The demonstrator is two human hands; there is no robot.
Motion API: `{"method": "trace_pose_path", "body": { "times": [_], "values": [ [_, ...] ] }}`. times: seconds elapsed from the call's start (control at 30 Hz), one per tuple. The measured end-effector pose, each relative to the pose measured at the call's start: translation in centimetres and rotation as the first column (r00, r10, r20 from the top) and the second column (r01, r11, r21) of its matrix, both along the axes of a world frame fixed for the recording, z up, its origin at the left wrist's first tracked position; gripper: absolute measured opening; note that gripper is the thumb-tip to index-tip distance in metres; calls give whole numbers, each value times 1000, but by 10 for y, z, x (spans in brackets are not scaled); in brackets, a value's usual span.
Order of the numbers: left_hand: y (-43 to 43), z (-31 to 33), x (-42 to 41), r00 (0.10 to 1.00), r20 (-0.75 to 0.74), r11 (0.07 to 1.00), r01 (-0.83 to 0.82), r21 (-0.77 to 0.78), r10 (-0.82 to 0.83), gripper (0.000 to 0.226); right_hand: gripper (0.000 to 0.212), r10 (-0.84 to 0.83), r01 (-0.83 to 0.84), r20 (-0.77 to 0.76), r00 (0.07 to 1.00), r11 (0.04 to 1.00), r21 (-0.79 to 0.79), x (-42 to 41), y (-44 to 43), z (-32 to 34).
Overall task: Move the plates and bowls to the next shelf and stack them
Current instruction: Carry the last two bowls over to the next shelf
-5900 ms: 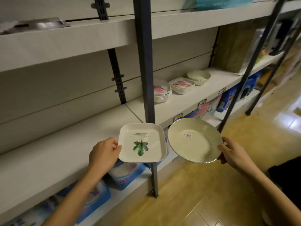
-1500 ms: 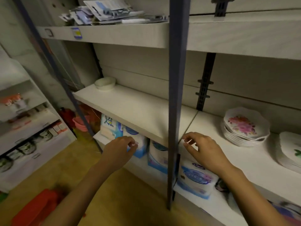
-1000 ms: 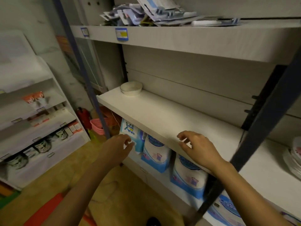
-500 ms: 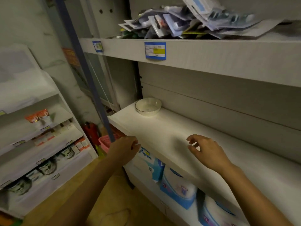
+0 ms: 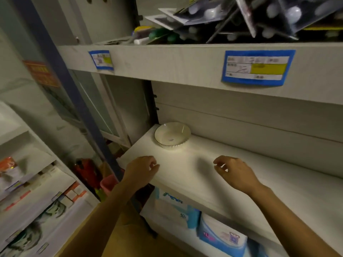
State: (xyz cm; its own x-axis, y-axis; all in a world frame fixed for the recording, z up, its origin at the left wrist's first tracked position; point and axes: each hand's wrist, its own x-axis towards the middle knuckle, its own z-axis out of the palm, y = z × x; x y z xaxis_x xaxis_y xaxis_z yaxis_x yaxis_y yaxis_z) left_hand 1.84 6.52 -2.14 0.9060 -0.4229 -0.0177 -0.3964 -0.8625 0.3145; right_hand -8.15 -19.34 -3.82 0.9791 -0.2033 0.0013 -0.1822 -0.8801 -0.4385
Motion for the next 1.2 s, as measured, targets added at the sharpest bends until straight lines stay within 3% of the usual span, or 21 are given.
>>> {"method": "trace_pose_path", "body": {
  "times": [0.1, 0.27, 0.57, 0.8, 1.07, 1.2],
  "values": [
    [13, -2, 39, 999, -8, 999, 32, 18, -32, 26, 29, -133, 135, -36, 990, 989, 60, 42, 20, -5],
    [37, -12, 83, 996, -36, 996, 84, 12, -84, 24, 53, -308, 332, -180, 934, 935, 126, 120, 49, -17],
    [67, -36, 113, 986, -65, 988, 150, -42, -153, 27, 45, -417, 485, -395, 819, 870, 87, 197, 80, -25],
    [70, -43, 129, 985, -45, 985, 168, -31, -169, 28, 27, -514, 549, -390, 764, 835, -25, 216, 79, -30],
    [52, -44, 149, 982, -64, 983, 176, -47, -179, 28, 42, -466, 515, -288, 836, 849, 121, 209, 70, -11],
    [36, -53, 160, 974, -197, 992, 103, -68, -115, 37, 45, -484, 509, -193, 853, 854, 110, 176, 55, 4]
  ]
}}
